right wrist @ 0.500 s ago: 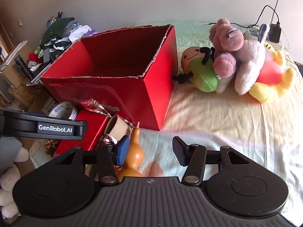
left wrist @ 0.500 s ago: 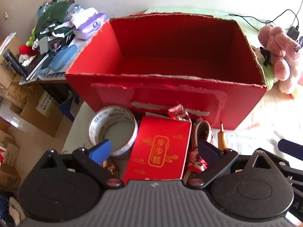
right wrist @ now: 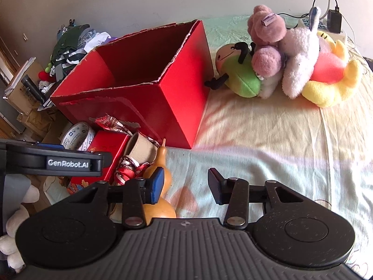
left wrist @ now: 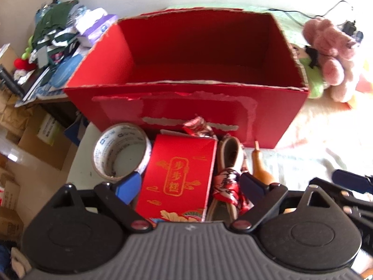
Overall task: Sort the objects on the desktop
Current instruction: 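Reach the right gripper to the brown gourd and close on its neck, then lift the gourd with the right gripper and carry it over the red box, then lower the gourd into the red box and open the right gripper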
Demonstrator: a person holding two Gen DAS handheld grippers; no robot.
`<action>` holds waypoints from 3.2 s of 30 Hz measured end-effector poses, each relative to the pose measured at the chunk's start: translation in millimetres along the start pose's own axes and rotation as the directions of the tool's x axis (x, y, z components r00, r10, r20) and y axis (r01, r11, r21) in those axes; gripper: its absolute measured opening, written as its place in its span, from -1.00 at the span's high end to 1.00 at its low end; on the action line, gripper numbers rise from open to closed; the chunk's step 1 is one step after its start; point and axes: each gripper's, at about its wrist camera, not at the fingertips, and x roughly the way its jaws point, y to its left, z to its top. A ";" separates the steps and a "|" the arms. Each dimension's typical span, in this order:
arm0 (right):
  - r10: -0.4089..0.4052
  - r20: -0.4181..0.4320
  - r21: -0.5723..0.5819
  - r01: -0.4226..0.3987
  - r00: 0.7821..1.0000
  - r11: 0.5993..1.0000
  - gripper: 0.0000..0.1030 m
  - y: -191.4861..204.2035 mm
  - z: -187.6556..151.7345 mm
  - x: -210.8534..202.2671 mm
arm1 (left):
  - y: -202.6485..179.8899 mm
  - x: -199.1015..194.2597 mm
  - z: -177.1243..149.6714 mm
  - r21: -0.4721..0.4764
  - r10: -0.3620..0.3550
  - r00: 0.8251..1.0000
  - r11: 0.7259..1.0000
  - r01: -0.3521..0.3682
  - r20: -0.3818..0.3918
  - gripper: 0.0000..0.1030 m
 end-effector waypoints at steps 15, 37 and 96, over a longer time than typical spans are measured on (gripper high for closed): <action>0.233 -0.106 0.140 -0.217 0.967 0.966 0.31 -35.0 14.2 23.1 | -21.5 -19.6 -23.0 0.133 -0.453 0.889 0.879 0.459 -0.069 -0.23; 0.404 -0.346 0.252 -0.331 0.847 0.909 0.33 -42.4 11.5 74.1 | -53.3 37.1 -18.5 0.057 -0.472 0.846 0.865 0.499 -0.249 -0.15; 0.397 -0.175 0.547 -0.246 0.901 0.800 0.65 41.8 175.3 191.4 | 100.8 169.3 188.3 0.337 -0.459 0.849 0.781 0.526 -0.262 0.01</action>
